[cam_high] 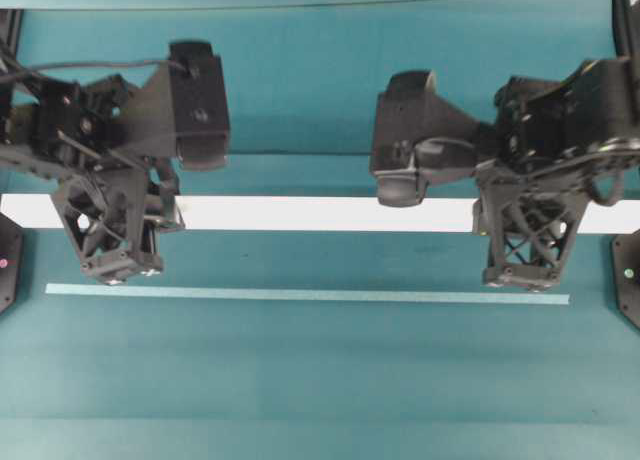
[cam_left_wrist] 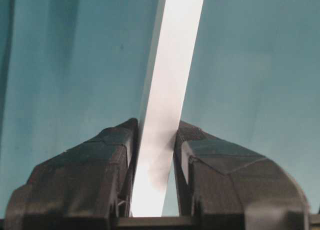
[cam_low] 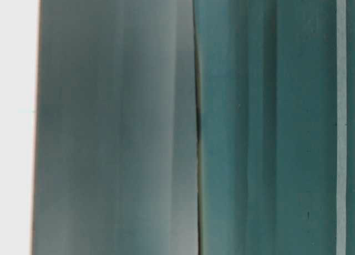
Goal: Lift a wooden board with both hands.
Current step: 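Lift the white board with both grippers and carry it away from the strip, then bring the held board back toward the strip and lower it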
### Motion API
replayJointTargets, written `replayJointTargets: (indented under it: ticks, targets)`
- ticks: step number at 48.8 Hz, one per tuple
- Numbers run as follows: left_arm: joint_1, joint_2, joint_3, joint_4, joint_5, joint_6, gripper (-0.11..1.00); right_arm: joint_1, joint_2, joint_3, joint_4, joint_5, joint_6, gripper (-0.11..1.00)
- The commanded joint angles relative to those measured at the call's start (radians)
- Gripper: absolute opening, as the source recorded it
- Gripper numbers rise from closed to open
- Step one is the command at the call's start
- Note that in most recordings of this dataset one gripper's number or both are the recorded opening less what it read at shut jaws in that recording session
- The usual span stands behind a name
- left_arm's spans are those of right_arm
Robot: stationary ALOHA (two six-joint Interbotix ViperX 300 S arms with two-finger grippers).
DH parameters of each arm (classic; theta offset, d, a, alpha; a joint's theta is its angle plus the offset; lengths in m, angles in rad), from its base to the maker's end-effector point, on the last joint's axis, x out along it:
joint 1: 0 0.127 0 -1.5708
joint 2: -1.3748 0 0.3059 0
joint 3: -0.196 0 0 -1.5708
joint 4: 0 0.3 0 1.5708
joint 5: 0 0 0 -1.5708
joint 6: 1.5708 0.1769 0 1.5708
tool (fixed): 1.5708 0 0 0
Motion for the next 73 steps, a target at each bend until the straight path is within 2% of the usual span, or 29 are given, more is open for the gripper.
replayJointTargets:
  ticks: [1,21,35,61,73]
  targets:
    - [0.015,-0.005,-0.078,0.002,0.015,-0.028,0.18,0.003,-0.008,-0.051,-0.008,-0.002,0.011,0.22]
    - [0.028,0.037,-0.275,0.006,0.163,-0.021,0.18,-0.014,-0.028,-0.213,-0.006,0.028,0.011,0.22]
    - [0.032,0.074,-0.388,0.006,0.238,-0.017,0.18,-0.028,-0.041,-0.264,-0.008,0.035,0.009,0.22]
    - [0.037,0.103,-0.428,0.006,0.261,0.002,0.18,-0.029,-0.055,-0.247,-0.003,0.035,0.009,0.22]
    - [0.043,0.114,-0.420,0.006,0.256,0.003,0.18,-0.031,-0.058,-0.187,-0.008,0.031,0.006,0.22]
